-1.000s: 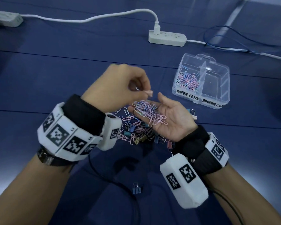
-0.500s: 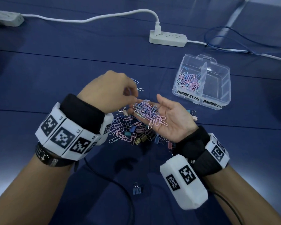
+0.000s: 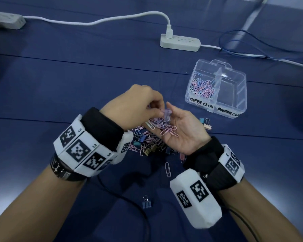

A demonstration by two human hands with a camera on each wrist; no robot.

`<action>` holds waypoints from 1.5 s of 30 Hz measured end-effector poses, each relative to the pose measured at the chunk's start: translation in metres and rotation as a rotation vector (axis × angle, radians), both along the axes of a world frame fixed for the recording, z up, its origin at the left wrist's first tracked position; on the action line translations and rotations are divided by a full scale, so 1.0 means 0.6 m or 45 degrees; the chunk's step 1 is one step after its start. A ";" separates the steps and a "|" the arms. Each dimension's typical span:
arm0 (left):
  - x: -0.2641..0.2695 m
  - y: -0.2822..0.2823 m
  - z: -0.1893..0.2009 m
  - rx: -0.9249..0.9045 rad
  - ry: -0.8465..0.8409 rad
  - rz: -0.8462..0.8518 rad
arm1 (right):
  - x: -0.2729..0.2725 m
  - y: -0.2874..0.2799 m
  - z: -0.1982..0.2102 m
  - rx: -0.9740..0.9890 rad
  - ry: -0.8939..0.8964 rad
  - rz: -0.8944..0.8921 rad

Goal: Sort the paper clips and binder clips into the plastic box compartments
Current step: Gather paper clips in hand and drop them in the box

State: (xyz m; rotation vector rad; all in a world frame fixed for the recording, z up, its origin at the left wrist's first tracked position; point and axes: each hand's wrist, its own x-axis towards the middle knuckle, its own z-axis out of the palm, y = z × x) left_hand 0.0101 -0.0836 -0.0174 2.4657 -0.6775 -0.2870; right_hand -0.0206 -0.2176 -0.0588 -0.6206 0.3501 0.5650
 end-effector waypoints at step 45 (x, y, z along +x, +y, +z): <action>-0.001 0.024 0.029 -0.051 0.046 -0.024 | 0.013 -0.019 -0.010 0.065 0.063 -0.081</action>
